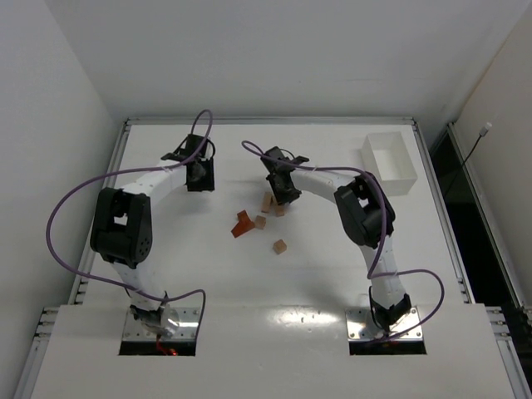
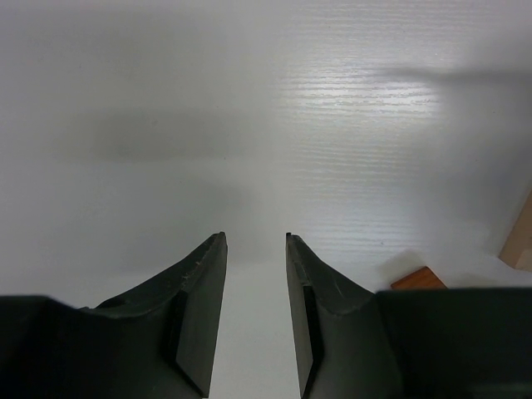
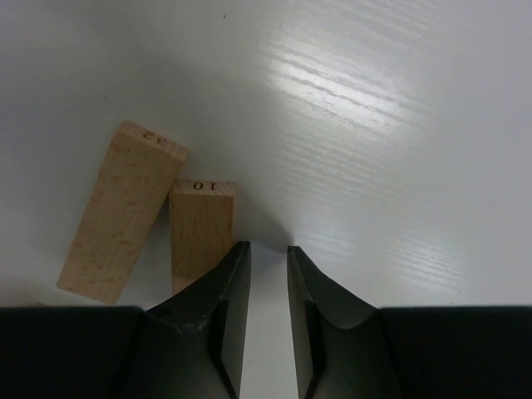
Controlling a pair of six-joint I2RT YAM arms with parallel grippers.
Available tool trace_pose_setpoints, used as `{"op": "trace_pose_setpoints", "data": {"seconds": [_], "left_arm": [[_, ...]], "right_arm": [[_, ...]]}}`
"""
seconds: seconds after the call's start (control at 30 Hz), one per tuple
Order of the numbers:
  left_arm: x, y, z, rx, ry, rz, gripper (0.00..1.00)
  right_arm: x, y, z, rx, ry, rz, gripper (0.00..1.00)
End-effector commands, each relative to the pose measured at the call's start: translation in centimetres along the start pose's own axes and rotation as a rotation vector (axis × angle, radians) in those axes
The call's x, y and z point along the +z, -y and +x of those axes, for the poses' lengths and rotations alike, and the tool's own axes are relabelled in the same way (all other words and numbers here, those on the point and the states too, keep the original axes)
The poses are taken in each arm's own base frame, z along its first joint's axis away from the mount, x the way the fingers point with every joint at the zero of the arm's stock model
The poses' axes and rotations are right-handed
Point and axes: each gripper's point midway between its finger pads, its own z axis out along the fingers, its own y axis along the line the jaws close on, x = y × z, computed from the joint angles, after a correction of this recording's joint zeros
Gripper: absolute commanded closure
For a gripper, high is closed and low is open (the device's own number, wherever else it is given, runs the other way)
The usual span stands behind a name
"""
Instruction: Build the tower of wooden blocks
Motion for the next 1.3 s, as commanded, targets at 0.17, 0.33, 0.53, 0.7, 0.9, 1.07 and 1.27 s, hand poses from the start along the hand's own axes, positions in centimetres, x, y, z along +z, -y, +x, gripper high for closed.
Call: {"op": "trace_pose_setpoints", "data": {"seconds": [0.17, 0.33, 0.53, 0.7, 0.9, 1.07, 1.27], "left_arm": [[-0.3, 0.3, -1.8, -0.024, 0.039, 0.024, 0.68], [-0.1, 0.6, -1.5, -0.032, 0.025, 0.041, 0.68], [-0.1, 0.8, -1.5, -0.032, 0.022, 0.051, 0.68], [-0.1, 0.8, -1.2, -0.022, 0.011, 0.057, 0.67], [-1.5, 2.8, -0.1, 0.081, -0.010, 0.209, 0.63], [-2.4, 4.2, 1.7, 0.117, -0.041, 0.325, 0.71], [-3.3, 4.7, 2.7, 0.155, -0.052, 0.405, 0.80]], "right_arm": [[-2.1, -1.3, -0.9, 0.031, 0.038, -0.047, 0.70], [-2.3, -1.8, -1.2, 0.044, 0.042, -0.070, 0.69], [-2.8, -2.1, -2.3, 0.049, 0.067, -0.087, 0.65], [-3.6, -0.7, -2.9, 0.034, 0.097, -0.060, 0.53], [-7.6, 1.8, -4.0, 0.003, 0.164, -0.098, 0.53], [-10.2, 0.6, -1.7, -0.143, 0.174, -0.238, 0.68], [-14.2, -3.8, 2.4, -0.527, 0.258, -0.620, 0.90]]}}
